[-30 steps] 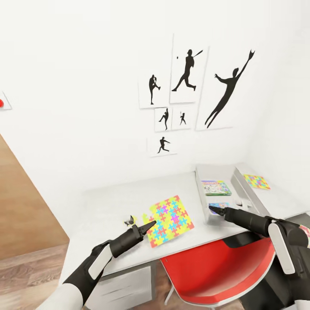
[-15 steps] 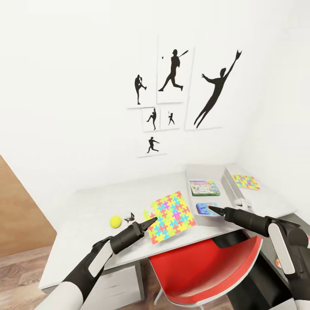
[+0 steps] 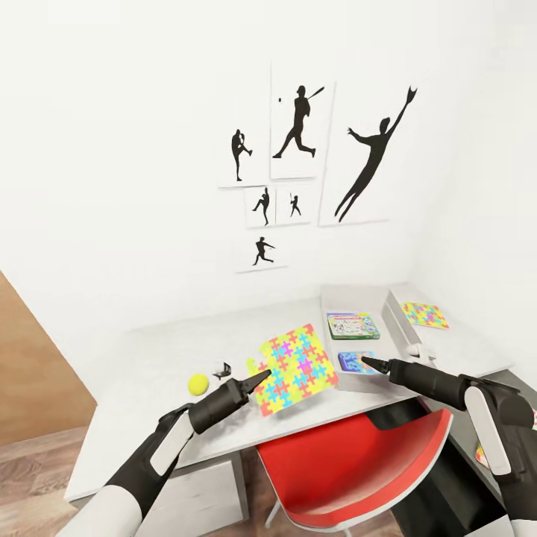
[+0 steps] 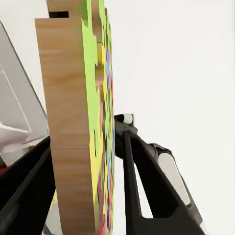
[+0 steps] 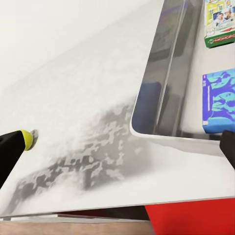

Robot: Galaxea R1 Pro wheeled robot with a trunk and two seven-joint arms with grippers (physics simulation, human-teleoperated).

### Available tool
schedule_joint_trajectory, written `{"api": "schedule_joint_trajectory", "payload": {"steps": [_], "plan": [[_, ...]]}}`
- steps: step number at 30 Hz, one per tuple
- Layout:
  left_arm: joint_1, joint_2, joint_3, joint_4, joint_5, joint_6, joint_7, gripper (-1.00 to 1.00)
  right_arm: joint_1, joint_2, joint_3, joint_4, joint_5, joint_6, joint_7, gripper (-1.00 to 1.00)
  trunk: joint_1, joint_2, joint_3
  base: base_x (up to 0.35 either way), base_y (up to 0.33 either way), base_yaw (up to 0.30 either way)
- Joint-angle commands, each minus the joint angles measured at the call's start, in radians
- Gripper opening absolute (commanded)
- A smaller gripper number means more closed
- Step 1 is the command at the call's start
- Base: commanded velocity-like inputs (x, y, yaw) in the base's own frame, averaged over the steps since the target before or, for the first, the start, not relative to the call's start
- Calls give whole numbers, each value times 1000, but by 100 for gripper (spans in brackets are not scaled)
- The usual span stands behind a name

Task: Put all the toys in the child's room - the three board games (two on the bed and one on the table), the two jigsaw puzzles on the table, and the tennis ball on the table - inside the toy box on the table in the child's room.

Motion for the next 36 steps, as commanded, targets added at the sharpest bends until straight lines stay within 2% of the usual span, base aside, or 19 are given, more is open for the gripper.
{"api": "schedule_joint_trajectory", "payload": {"steps": [1,4,6,7,10,16,27,36], "plan": [[-1,1,-3,-12,9,11,0,-100,-1,0,-1,0,2,6,5,100,1,-2,-2,0,-4,0],[-1,1,-3,-39,9,25,1,-100,-1,0,-1,0,2,6,5,100,1,-2,-2,0,-3,0],[-1,1,-3,-76,9,57,2,-100,-1,0,-1,0,2,6,5,100,1,-2,-2,0,-2,0],[-1,1,-3,-125,9,98,4,-100,-1,0,-1,0,2,6,5,100,1,-2,-2,0,-1,0],[-1,1,1,-214,8,143,7,-100,-1,0,-1,0,2,6,5,100,1,-2,-2,0,0,0],[-1,1,5,-302,7,175,10,-100,-1,0,-1,0,2,6,5,100,1,-2,-2,0,0,0],[-1,0,5,-339,6,188,15,-100,-1,0,-2,-1,2,6,5,100,1,-2,-2,0,-16,0],[-1,0,5,-343,6,190,17,-100,-1,-1,-2,-2,1,7,7,100,1,-2,-2,0,-244,0]]}}
